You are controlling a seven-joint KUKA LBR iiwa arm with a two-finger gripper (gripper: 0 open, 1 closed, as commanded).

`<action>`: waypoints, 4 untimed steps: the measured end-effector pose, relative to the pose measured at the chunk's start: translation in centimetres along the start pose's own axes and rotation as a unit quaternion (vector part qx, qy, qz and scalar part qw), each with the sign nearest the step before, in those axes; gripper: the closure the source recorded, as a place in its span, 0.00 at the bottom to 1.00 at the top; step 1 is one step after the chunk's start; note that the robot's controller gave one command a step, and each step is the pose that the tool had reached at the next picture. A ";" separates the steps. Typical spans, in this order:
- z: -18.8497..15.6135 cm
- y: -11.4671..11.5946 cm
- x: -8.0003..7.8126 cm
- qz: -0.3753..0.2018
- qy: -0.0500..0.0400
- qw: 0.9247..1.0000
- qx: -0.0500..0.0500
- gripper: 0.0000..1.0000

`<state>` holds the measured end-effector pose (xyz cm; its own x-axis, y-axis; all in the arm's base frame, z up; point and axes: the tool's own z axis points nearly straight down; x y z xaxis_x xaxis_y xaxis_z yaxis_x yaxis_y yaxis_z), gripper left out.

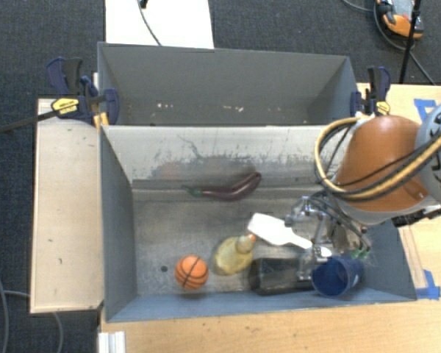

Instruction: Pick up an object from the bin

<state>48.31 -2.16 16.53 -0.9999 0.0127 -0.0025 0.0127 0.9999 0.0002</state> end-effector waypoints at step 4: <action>6.9 -0.6 -3.9 0.091 0.012 0.996 0.001 0.00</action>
Offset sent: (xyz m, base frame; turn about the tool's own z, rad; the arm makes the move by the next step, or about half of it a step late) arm 0.0259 0.0018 -0.0953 0.1788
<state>52.21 -2.76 9.63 -0.9809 0.1932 0.0219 0.1931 0.9812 -0.0044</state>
